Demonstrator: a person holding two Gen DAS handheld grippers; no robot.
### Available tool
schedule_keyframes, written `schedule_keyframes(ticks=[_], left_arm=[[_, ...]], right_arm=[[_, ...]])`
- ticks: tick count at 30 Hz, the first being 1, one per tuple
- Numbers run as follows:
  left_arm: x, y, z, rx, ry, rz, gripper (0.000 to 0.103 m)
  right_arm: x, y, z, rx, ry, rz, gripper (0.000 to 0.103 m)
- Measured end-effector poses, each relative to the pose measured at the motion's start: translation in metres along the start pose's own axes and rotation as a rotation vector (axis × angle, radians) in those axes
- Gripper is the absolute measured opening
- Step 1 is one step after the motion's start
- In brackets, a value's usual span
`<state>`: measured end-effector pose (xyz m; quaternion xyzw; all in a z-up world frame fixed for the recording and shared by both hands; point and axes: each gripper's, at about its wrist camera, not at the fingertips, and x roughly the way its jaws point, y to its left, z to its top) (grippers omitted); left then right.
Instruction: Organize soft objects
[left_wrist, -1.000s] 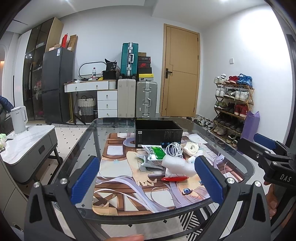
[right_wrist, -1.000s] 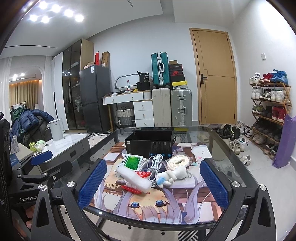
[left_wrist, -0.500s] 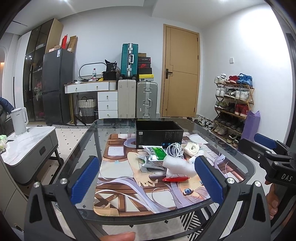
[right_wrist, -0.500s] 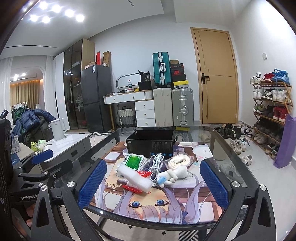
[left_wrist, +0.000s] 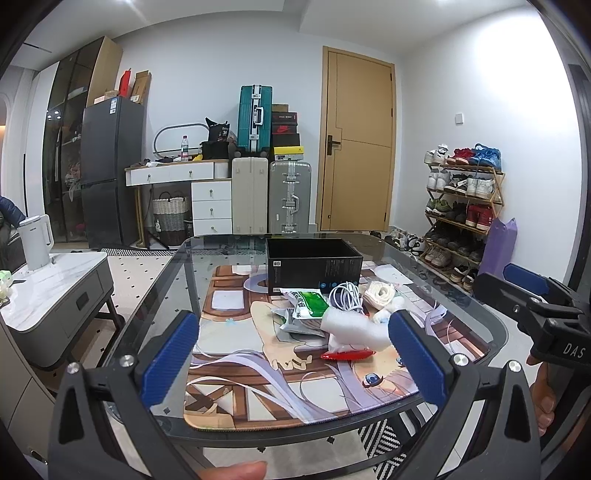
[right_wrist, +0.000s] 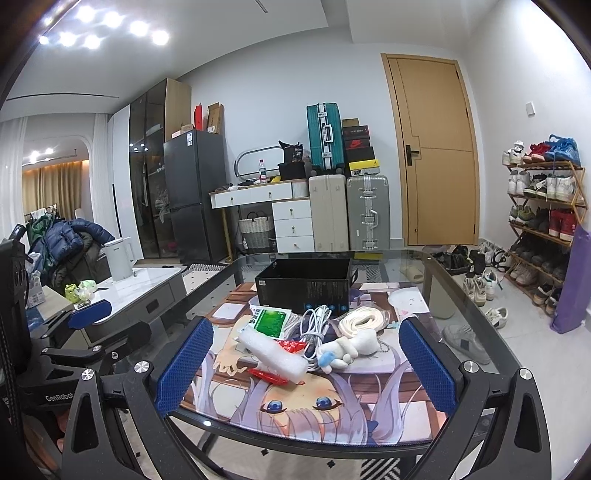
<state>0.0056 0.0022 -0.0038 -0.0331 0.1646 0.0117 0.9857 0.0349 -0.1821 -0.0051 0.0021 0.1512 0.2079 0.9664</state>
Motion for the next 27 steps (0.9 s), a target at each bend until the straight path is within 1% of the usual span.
schedule_keyframes(ticks=[4,7,12,21,24,27], left_arm=[[-0.0001,-0.0003,-0.0003,-0.002,-0.001,0.000,0.103],[-0.0017,0.0003,0.0007,-0.002,-0.019,0.011,0.103],[0.0014,0.0021,-0.0005,-0.019,0.000,-0.009,0.103],[0.0015,0.0070,-0.0023,-0.041,-0.001,-0.019,0.103],[0.0014,0.0071,-0.0025,-0.038,-0.001,-0.005,0.103],[0.0004,0.0080,-0.0022,-0.051,-0.003,0.002,0.103]], right_arm=[[-0.0010,0.0008,-0.0003,-0.003,-0.002,0.004,0.103],[-0.0012,0.0002,-0.0005,-0.003,-0.001,0.007,0.103],[-0.0003,0.0008,-0.0013,-0.003,0.002,0.005,0.103],[0.0006,0.0013,-0.0016,-0.006,0.001,0.006,0.103],[0.0005,-0.0005,-0.0017,-0.004,-0.005,-0.006,0.103],[-0.0002,-0.0039,-0.0008,0.009,-0.005,0.005,0.103]])
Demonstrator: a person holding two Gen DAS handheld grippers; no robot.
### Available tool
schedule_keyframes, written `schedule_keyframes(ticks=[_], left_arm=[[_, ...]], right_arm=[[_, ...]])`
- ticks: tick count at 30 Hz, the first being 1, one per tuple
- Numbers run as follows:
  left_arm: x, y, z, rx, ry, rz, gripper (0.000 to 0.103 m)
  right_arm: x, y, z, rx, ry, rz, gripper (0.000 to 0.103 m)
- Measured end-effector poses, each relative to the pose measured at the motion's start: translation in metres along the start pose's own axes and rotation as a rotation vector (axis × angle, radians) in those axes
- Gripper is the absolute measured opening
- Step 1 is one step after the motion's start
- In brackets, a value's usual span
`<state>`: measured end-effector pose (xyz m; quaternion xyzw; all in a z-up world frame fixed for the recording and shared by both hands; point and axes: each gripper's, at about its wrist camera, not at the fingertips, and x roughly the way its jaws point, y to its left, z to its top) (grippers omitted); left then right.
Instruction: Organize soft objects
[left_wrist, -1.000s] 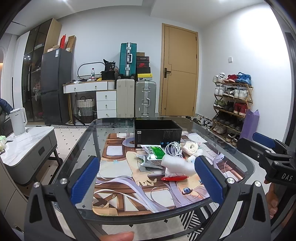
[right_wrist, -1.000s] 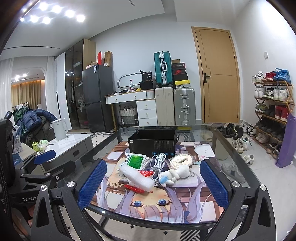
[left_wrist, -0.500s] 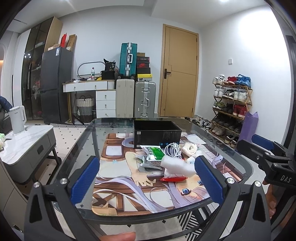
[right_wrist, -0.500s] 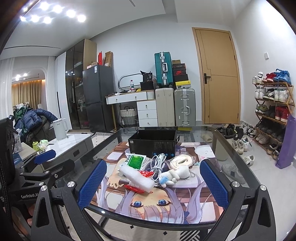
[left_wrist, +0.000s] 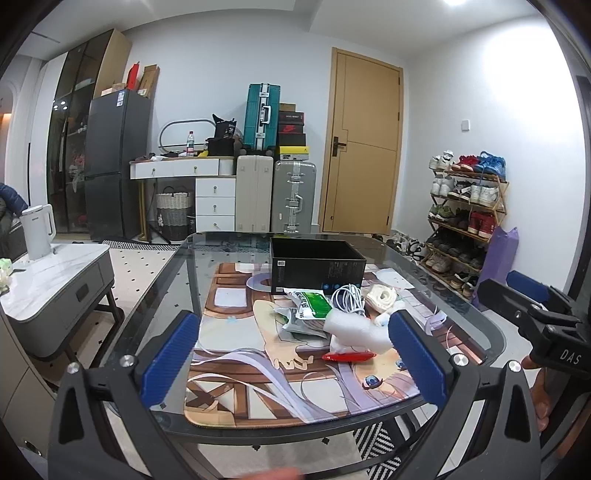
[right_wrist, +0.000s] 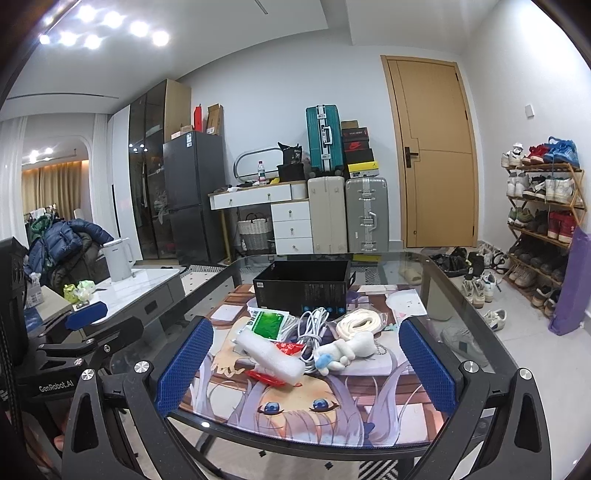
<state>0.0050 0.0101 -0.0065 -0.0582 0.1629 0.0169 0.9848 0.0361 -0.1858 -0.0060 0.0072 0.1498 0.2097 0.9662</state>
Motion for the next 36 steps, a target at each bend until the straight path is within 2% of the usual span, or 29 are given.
schedule_keyframes(ticks=[6,13,18,24,28,32,36], left_arm=[[0.002,0.005,0.001,-0.033,0.008,0.009,0.103],[0.009,0.000,0.006,-0.004,0.037,0.013,0.103],[0.036,-0.004,0.023,0.026,0.128,-0.012,0.103],[0.084,-0.016,0.039,0.083,0.260,-0.035,0.103],[0.117,-0.015,0.045,0.102,0.322,-0.029,0.103],[0.132,-0.016,0.040,0.096,0.370,-0.028,0.103],[0.139,-0.028,0.027,0.104,0.436,-0.068,0.103]], right_arm=[[-0.001,0.000,0.000,-0.007,0.004,0.015,0.103],[0.012,-0.006,0.018,-0.025,0.023,0.004,0.102],[0.036,-0.010,0.036,-0.107,0.057,-0.029,0.103],[0.086,-0.033,0.055,-0.086,0.176,-0.025,0.103],[0.115,-0.046,0.064,-0.099,0.220,-0.049,0.103],[0.143,-0.054,0.061,-0.119,0.296,-0.048,0.103],[0.167,-0.065,0.048,-0.123,0.396,-0.126,0.103]])
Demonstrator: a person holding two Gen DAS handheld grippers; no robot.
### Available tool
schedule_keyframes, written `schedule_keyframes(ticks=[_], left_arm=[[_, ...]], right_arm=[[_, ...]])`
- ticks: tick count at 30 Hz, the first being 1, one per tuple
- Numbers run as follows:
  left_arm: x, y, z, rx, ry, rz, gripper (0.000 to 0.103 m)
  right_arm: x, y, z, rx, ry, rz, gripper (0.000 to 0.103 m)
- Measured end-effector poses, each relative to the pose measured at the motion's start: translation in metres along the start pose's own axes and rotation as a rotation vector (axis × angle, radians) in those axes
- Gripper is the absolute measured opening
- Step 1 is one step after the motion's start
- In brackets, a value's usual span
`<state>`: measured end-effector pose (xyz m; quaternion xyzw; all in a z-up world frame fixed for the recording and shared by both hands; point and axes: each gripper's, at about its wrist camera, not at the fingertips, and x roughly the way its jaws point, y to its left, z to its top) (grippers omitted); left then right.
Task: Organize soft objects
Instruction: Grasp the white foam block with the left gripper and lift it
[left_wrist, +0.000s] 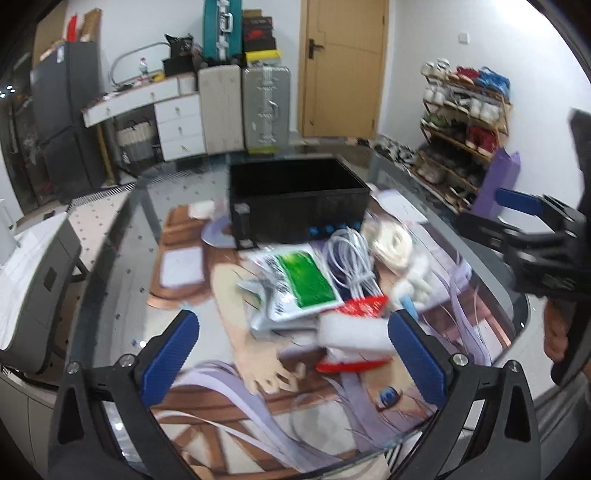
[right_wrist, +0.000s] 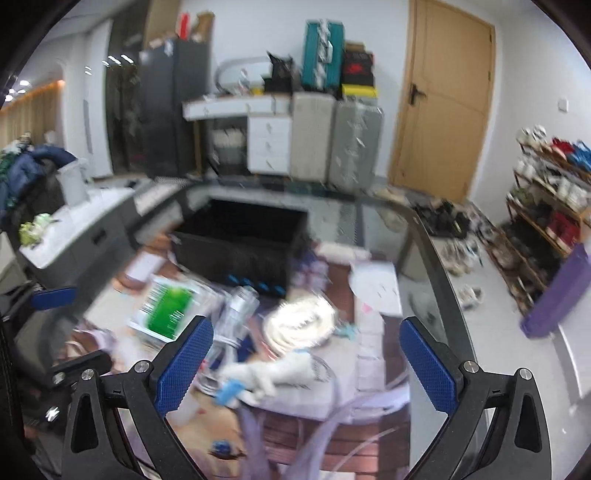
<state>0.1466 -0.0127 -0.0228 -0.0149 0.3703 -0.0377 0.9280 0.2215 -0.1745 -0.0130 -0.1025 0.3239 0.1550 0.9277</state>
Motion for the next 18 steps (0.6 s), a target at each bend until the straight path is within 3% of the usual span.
schedule_keyframes(ticks=[5,13,18], left_arm=[[0.009,-0.017,0.001,-0.025,0.047,-0.062,0.103],[0.034,-0.030,0.000,-0.048,0.106,-0.073,0.101],[0.041,-0.029,-0.004,-0.040,0.129,-0.080,0.089]], right_arm=[[0.016,-0.007,-0.009,0.045,0.054,0.020,0.103],[0.021,0.000,-0.025,0.034,0.124,0.059,0.103],[0.024,0.003,-0.033,0.021,0.143,0.050,0.102]])
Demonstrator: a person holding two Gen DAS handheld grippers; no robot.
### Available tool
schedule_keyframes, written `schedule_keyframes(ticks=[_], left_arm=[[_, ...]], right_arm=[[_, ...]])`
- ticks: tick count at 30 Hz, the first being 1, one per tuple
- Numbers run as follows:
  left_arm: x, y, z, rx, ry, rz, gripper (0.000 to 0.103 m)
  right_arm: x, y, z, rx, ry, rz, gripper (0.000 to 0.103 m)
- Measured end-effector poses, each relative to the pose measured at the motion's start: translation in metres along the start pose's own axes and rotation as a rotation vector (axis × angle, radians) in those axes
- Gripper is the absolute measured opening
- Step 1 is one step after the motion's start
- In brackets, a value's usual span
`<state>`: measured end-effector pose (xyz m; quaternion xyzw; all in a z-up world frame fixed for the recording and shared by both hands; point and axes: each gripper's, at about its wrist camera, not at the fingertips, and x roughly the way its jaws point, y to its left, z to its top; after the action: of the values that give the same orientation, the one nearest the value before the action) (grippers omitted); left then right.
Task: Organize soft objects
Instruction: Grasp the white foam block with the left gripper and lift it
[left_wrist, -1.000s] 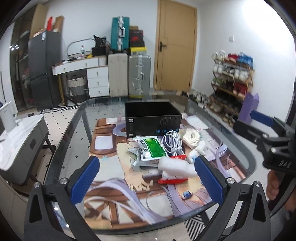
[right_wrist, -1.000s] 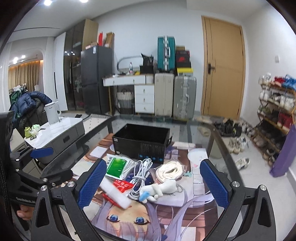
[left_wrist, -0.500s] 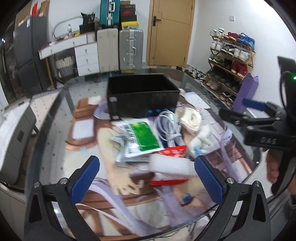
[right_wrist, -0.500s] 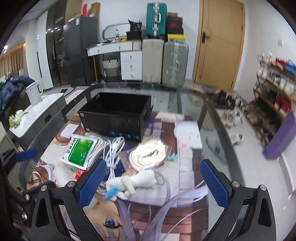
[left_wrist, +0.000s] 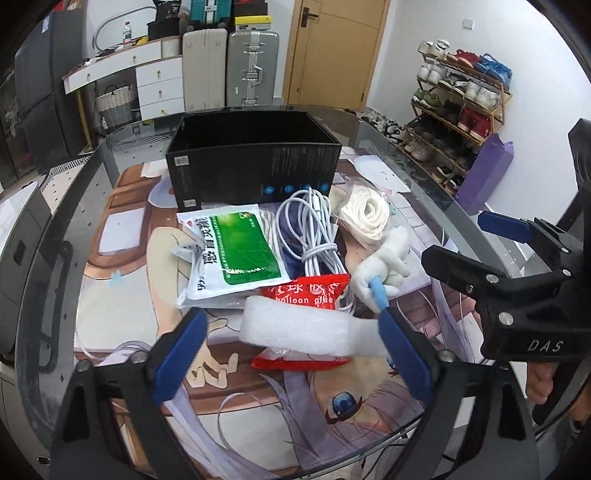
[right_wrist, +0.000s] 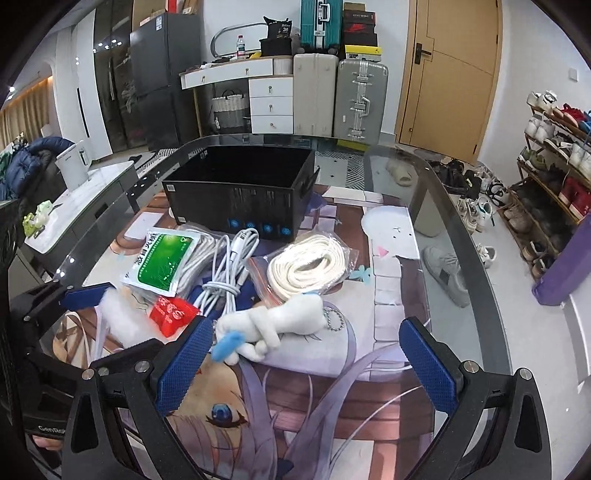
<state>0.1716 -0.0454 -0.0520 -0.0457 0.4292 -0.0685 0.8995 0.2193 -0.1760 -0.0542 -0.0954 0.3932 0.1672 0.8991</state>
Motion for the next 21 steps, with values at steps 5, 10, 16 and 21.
schedule_keyframes(ticks=[5,10,16,21], left_arm=[[0.000,-0.005,-0.001,0.034,0.020,-0.043,0.050],[-0.007,0.004,0.000,0.019,0.018,-0.043,0.045],[-0.029,0.024,-0.002,0.022,-0.016,-0.031,0.045],[-0.041,0.057,-0.006,-0.040,-0.028,-0.009,0.045]], right_arm=[[0.000,0.000,-0.002,0.001,0.008,-0.002,0.102],[0.002,0.002,-0.002,-0.007,0.016,0.001,0.102],[0.004,0.005,-0.005,-0.016,0.028,0.016,0.103],[0.005,0.013,-0.008,-0.035,0.035,0.038,0.103]])
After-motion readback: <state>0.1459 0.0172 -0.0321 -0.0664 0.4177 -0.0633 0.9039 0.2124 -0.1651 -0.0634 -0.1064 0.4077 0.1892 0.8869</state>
